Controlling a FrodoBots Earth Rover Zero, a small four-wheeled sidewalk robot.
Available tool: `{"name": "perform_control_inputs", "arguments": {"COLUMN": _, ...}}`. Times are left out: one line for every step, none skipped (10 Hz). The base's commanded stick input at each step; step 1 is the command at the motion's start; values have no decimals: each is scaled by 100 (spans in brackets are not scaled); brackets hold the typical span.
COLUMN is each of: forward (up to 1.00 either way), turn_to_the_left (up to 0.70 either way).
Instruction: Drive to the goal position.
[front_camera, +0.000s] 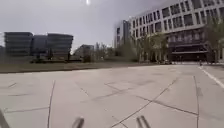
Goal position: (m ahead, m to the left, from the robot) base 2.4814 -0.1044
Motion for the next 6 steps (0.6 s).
{"name": "perform_control_inputs", "arguments": {"forward": 70, "turn_to_the_left": 35}}
{"name": "perform_control_inputs", "arguments": {"forward": 70, "turn_to_the_left": 35}}
{"name": "perform_control_inputs", "arguments": {"forward": 70, "turn_to_the_left": 35}}
{"name": "perform_control_inputs", "arguments": {"forward": 70, "turn_to_the_left": 35}}
{"name": "perform_control_inputs", "arguments": {"forward": 70, "turn_to_the_left": 35}}
{"name": "perform_control_inputs", "arguments": {"forward": 70, "turn_to_the_left": 35}}
